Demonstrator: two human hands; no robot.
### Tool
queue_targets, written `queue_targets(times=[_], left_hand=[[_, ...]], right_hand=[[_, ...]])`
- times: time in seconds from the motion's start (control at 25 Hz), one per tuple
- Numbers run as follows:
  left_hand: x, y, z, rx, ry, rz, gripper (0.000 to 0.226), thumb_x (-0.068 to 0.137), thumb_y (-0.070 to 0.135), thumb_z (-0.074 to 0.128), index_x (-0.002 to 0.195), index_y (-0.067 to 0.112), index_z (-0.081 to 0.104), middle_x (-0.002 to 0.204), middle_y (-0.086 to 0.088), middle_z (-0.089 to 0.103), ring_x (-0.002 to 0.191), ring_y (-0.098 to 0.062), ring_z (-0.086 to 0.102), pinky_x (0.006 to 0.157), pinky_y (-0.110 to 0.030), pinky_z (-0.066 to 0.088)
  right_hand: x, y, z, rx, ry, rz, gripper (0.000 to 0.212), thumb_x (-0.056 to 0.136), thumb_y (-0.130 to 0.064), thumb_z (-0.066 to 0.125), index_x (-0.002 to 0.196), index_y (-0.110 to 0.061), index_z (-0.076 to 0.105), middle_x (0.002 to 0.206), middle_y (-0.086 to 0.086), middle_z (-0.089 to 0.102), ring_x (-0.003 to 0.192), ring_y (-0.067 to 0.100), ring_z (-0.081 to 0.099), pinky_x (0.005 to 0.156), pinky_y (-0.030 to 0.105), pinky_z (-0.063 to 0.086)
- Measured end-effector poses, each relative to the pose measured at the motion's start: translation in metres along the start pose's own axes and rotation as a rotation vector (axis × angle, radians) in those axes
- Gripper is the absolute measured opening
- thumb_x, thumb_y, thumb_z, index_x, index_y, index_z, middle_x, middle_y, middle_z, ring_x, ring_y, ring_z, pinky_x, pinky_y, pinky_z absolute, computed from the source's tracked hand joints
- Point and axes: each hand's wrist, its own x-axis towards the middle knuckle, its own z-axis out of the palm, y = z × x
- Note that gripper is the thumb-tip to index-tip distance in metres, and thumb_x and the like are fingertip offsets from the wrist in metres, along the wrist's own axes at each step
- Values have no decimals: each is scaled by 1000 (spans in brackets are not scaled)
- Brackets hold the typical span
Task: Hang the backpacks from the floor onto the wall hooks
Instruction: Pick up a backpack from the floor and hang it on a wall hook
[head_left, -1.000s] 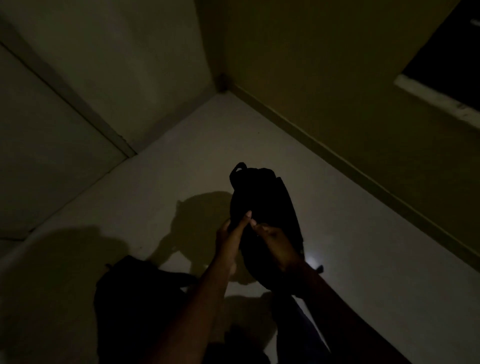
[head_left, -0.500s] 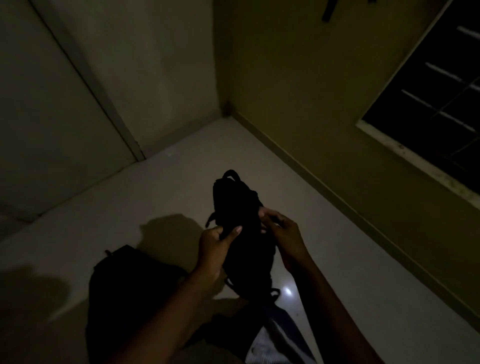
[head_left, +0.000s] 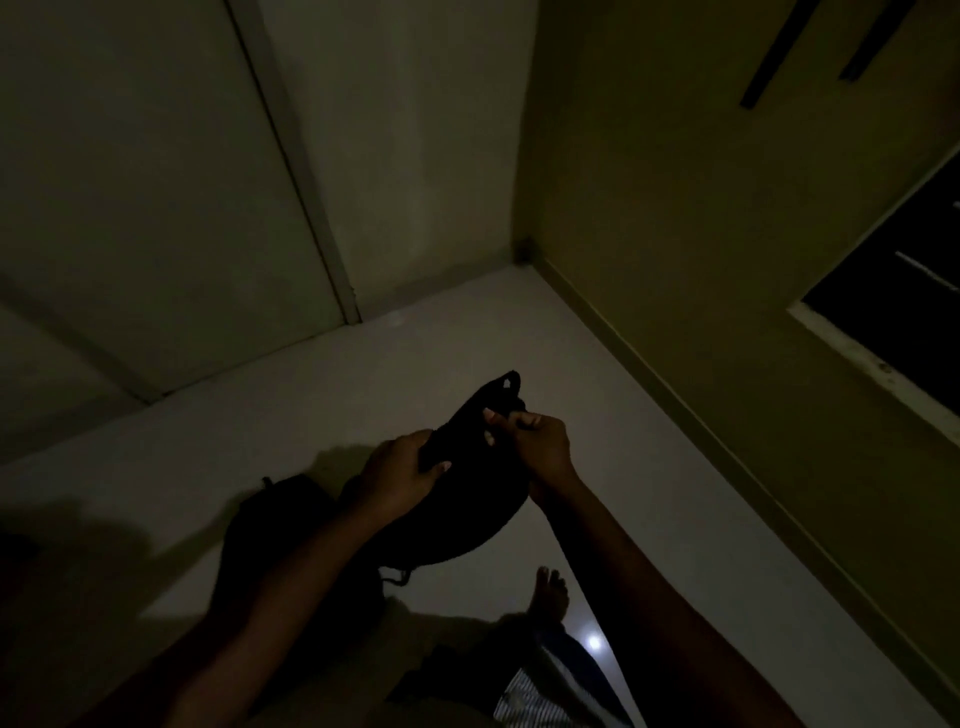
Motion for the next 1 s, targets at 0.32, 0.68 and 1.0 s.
queue_targets(times=[0.32, 0.68, 1.0], left_hand=[[20, 16, 25, -45, 254, 81, 25, 92, 15, 48, 107, 11, 67, 98, -8, 71, 86, -21, 64, 81, -29, 51], [151, 80, 2, -327, 387, 117, 24, 90, 18, 55, 74, 10, 70, 63, -4, 63, 59, -6, 53, 55, -24, 38], [287, 143, -75, -287, 412, 234, 32, 92, 19, 52, 60, 14, 55, 49, 1, 43, 47, -2, 41, 50, -17, 28]], right_hand=[[-1, -15, 17, -147, -48, -117, 29, 82, -15, 70, 75, 13, 67, 64, 14, 61, 54, 9, 58, 55, 13, 47], [91, -122, -20, 37, -165, -164, 11, 84, -15, 67, 89, -8, 74, 73, 1, 72, 64, 8, 67, 60, 13, 51], [227, -230, -28, -63, -127, -348, 11, 77, -20, 74, 82, -26, 66, 91, 3, 70, 91, 19, 66, 86, 33, 52]])
